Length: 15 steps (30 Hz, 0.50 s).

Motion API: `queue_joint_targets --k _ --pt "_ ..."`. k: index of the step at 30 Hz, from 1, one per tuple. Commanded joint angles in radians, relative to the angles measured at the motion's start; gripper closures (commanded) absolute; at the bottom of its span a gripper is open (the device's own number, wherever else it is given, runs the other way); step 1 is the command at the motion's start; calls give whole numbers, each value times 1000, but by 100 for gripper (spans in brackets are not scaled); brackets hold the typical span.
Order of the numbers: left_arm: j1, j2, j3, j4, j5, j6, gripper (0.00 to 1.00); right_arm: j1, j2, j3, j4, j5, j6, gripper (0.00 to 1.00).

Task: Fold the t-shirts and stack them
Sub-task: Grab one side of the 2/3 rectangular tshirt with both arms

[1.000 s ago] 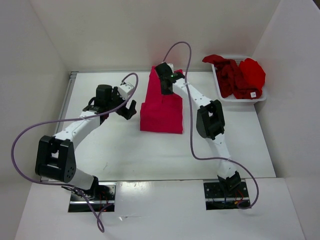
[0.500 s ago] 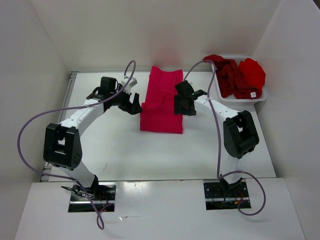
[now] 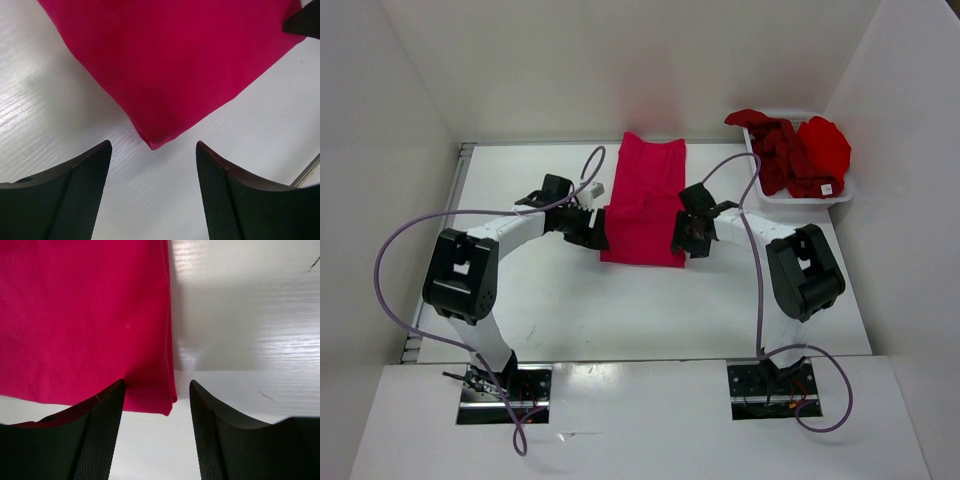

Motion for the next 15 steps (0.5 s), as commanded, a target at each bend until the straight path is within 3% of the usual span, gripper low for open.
queue_joint_targets --k 1,15 --pt "5 31 -16 2 2 -39 25 -4 -63 -19 69 -49 42 41" --pt "-14 80 -55 35 -58 -57 26 -4 -72 -75 38 -49 70 42"
